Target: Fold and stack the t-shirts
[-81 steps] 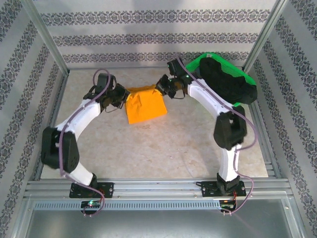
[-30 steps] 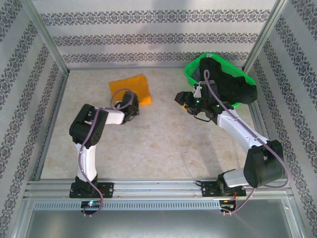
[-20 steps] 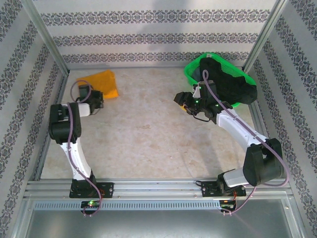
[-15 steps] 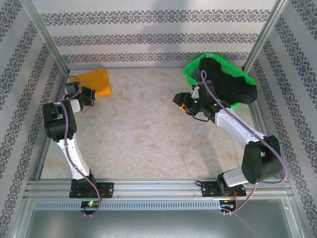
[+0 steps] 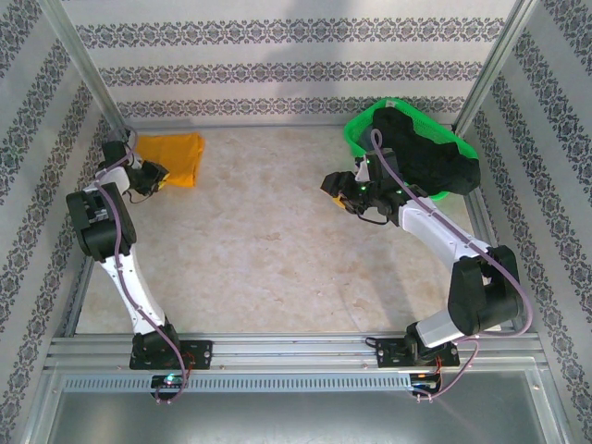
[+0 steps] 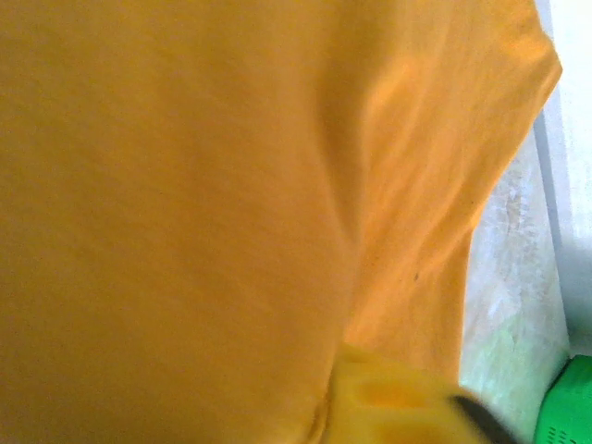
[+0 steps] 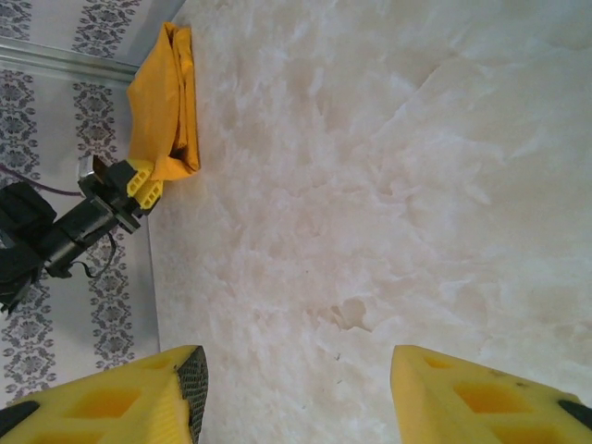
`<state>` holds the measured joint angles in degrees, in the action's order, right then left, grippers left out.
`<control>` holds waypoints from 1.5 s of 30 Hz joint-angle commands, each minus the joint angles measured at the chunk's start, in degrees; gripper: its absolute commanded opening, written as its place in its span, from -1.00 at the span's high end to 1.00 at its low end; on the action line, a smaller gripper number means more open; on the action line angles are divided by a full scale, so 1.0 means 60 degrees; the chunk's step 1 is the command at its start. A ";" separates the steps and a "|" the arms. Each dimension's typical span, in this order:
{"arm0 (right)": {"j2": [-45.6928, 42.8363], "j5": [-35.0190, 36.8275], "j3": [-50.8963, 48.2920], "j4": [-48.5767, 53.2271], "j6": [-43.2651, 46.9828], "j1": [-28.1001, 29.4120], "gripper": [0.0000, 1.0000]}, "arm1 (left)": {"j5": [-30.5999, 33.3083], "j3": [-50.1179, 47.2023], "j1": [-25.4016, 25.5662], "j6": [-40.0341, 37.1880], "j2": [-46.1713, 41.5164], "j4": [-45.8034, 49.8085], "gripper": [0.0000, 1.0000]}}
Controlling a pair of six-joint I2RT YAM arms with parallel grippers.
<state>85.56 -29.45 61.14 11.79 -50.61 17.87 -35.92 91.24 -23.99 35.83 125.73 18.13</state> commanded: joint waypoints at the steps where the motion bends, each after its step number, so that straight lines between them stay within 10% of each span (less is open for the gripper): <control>1: -0.0371 0.0346 -0.0115 0.0128 0.0672 0.0014 -0.17 | 0.0439 -0.0124 0.0137 -0.0655 -0.0461 0.0857 -0.87; 3: -0.0566 0.0620 -0.0258 0.0165 0.0786 -0.0057 -0.28 | 0.0738 -0.0600 0.0263 -0.0368 -0.1155 0.0751 -1.00; 4: -0.0735 0.0803 -0.0400 0.0151 0.0841 -0.0148 -0.91 | 0.0845 -0.0860 0.0295 -0.0148 -0.1561 0.0775 -1.00; 10: -0.1896 0.3037 -0.0605 0.1159 0.1892 -0.0501 -0.96 | 0.3476 -0.3846 0.1190 0.0562 -0.5629 -0.0176 -1.00; 18: -0.2608 0.9153 -0.1719 0.1467 0.4018 -0.0626 -0.95 | 1.2696 -0.7448 0.5620 -0.1241 -0.9736 -0.1356 -1.00; 21: -0.3123 0.9803 -0.3624 -0.1579 0.6134 -0.0567 -0.96 | 1.1079 -0.8903 0.5825 -0.4717 -1.0238 -0.3113 -1.00; 25: -0.2848 1.0150 -0.5305 -0.4507 0.7945 -0.0598 -0.96 | 0.9133 -1.0879 0.5713 -0.6105 -1.0828 -0.5014 -1.00; 42: -0.0212 0.6785 -0.6575 -1.0233 0.8010 -0.2465 -0.95 | 0.6216 -1.1701 0.3617 -0.5336 -0.6825 -1.1113 -1.00; 45: 0.0539 0.6981 -0.7629 -1.3002 0.7905 -0.2522 -0.95 | 0.6427 -1.3174 0.3702 -0.5479 -0.5280 -1.5915 -1.00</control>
<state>85.67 15.03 19.84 -50.57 -2.98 3.11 5.50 18.61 -1.63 4.71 87.68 -52.23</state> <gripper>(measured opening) 0.978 0.998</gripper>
